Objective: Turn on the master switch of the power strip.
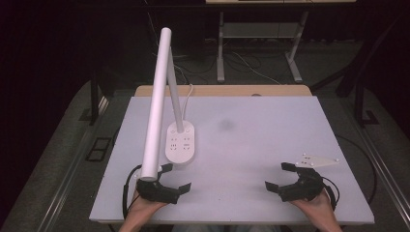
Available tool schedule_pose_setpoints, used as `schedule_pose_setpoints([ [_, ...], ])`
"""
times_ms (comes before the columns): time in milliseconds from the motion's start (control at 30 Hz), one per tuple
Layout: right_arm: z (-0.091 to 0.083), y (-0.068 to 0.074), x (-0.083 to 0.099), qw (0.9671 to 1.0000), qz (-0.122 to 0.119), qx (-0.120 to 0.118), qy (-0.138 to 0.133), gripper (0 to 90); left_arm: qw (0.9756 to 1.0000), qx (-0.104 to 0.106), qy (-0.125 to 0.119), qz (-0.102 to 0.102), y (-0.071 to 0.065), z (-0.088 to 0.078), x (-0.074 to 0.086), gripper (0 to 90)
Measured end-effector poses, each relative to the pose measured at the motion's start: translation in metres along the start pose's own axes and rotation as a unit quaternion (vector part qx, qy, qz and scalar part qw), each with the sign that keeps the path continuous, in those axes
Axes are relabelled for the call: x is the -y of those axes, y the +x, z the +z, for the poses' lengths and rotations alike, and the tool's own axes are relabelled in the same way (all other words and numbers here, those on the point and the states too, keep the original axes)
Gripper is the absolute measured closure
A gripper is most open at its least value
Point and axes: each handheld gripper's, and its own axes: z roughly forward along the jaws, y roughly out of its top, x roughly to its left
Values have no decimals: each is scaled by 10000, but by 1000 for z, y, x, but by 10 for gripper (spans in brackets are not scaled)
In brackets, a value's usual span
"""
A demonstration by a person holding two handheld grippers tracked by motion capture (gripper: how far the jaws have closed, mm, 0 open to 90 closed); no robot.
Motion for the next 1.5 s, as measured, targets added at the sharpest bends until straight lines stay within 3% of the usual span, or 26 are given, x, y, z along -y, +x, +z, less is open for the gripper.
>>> schedule_pose_setpoints([
  [700,0,-3,2,9999,85,-51,75,1,10000,49,-16,-6,-1,0,0,0],
  [1000,-1,-3,2,9999,100,-78,85,1,9998,178,52,-21,0,-4,-2,0],
  [1500,-3,-4,1,9999,63,-75,90,1,9997,162,201,36,-2,-6,-11,0],
])
